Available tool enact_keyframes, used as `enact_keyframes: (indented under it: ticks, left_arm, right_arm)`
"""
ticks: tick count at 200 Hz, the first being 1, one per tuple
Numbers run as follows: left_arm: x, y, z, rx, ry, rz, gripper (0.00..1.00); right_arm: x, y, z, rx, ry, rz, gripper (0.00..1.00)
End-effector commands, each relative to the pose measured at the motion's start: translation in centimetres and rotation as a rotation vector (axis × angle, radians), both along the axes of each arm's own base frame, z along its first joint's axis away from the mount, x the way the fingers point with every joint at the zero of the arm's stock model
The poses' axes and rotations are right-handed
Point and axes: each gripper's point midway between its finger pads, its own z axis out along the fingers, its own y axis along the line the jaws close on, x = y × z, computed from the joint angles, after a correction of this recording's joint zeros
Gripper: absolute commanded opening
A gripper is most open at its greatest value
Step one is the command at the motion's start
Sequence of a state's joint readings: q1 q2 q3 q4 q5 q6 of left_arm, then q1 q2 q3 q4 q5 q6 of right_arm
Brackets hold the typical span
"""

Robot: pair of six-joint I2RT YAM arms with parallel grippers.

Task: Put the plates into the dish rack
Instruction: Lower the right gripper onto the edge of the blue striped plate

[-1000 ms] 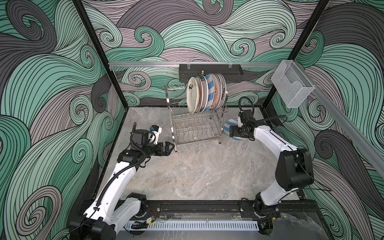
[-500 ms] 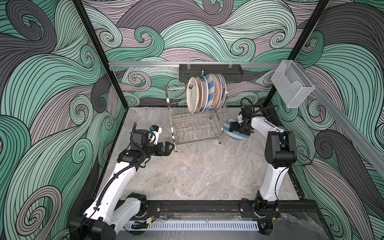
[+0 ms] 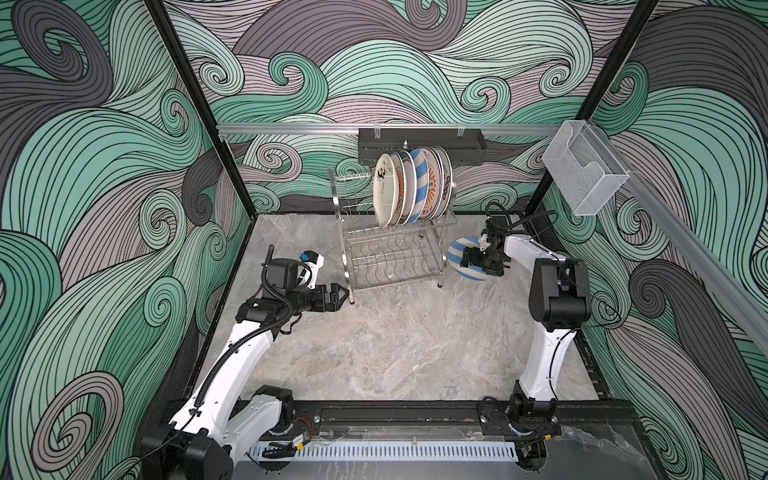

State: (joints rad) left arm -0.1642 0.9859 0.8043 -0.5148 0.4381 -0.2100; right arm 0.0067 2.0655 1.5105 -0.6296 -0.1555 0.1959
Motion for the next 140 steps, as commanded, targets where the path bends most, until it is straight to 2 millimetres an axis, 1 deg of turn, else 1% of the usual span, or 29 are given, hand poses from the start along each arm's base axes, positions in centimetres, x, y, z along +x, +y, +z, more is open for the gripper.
enact_keyframes:
  ticks: [1, 22, 49, 76, 113, 140]
  left_arm:
    - [0.2, 0.1, 1.1, -0.013, -0.022, 0.004, 0.99]
    - [0.2, 0.0, 1.0, -0.013, -0.018, 0.002, 0.99]
    - [0.2, 0.0, 1.0, -0.014, -0.018, 0.003, 0.98]
    - [0.2, 0.0, 1.0, -0.014, -0.016, 0.003, 0.99]
    - [0.2, 0.0, 0.9, -0.016, -0.011, 0.003, 0.99]
    - [0.2, 0.0, 0.8, -0.016, -0.009, 0.002, 0.99]
  right_arm:
    - [-0.5, 0.4, -0.4, 0.023, 0.023, -0.005, 0.96]
    - [-1.1, 0.3, -0.8, 0.024, 0.038, -0.003, 0.96]
    - [-2.3, 0.4, -1.4, 0.027, 0.064, -0.001, 0.96]
    - [-4.2, 0.5, -1.9, 0.030, 0.098, -0.005, 0.96]
    - [-6.5, 0.6, -2.1, 0.039, 0.123, -0.005, 0.96]
    - [-8.7, 1.0, -2.4, 0.061, 0.147, -0.012, 0.96]
